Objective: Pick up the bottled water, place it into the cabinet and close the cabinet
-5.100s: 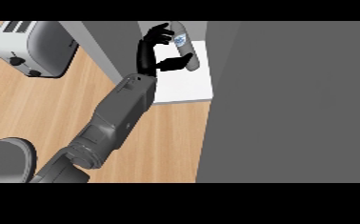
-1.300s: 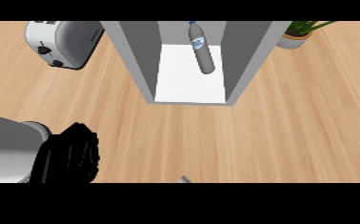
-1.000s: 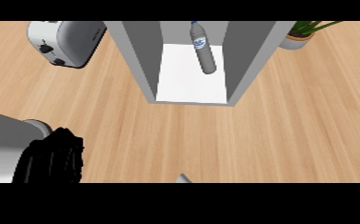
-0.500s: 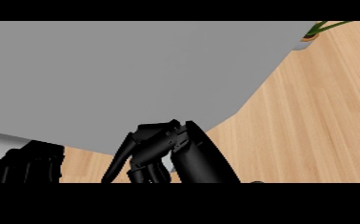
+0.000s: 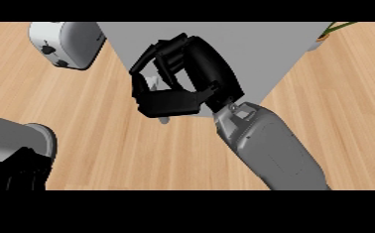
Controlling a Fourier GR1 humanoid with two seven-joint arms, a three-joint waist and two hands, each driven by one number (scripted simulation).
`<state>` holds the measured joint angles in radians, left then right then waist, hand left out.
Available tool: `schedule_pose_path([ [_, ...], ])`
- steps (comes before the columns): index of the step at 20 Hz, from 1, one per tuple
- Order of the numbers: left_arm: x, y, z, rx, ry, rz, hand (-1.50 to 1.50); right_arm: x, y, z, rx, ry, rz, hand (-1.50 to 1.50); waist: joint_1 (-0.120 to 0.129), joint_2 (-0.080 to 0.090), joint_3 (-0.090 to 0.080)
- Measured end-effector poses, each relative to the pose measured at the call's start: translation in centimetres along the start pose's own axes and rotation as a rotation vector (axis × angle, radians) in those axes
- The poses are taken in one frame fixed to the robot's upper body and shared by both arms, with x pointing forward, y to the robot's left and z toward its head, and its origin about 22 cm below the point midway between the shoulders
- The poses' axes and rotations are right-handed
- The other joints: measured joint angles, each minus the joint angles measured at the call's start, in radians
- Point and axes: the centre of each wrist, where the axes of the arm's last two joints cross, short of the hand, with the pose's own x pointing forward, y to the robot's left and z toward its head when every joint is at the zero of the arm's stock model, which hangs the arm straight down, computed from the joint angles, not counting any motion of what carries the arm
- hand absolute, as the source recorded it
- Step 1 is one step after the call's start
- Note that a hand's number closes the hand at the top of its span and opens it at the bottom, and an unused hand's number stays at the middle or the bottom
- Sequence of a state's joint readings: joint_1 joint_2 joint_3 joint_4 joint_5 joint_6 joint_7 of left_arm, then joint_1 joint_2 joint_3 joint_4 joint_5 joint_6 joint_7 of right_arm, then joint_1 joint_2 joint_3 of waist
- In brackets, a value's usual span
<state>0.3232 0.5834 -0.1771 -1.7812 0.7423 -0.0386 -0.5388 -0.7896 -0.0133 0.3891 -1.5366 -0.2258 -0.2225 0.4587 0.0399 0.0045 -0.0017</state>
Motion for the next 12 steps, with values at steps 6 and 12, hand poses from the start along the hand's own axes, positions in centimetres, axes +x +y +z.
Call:
schedule_pose_path([
  [6,0.5,0.5,0.1,-0.003,-0.007,-0.003,1.5,-2.0,-1.9,-1.8,0.087,-0.034,0.002,1.5,-0.002,-0.033,0.001],
  [12,0.6,0.9,0.2,-0.025,-0.001,-0.001,1.5,-2.7,-3.5,-2.1,0.165,-0.056,0.013,1.5,0.01,-0.044,-0.004],
])
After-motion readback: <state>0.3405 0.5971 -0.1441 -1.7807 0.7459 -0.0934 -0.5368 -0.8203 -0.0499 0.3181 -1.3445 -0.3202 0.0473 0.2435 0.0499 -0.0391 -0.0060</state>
